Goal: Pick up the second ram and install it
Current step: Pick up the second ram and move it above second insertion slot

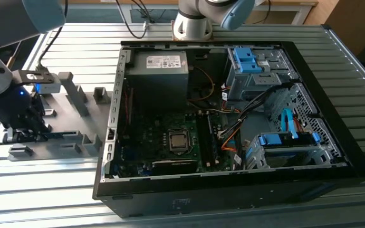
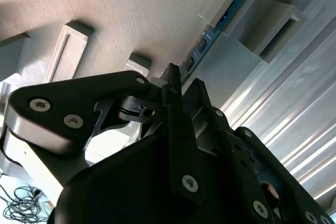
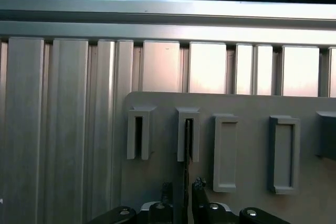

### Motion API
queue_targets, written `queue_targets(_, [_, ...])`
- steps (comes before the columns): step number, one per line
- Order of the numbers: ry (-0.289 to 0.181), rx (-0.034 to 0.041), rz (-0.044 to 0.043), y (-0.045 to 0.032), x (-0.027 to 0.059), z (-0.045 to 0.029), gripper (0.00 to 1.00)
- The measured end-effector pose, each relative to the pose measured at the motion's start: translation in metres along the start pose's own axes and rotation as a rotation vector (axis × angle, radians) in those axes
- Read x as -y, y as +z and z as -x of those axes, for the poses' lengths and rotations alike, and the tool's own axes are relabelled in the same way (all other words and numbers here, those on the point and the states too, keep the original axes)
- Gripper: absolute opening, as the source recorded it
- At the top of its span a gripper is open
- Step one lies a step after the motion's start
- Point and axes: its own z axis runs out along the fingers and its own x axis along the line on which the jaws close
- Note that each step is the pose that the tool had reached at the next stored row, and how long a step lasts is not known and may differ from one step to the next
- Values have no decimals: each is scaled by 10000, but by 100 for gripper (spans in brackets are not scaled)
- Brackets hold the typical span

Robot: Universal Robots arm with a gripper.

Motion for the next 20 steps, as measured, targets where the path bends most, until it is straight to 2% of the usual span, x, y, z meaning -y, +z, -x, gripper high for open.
queue_targets(6, [0,0,-1,16,0,0,27])
queue_targets(7, [0,1,-1,17,0,0,20])
queue_targets(20, [0,-2,-1,26,0,0,22])
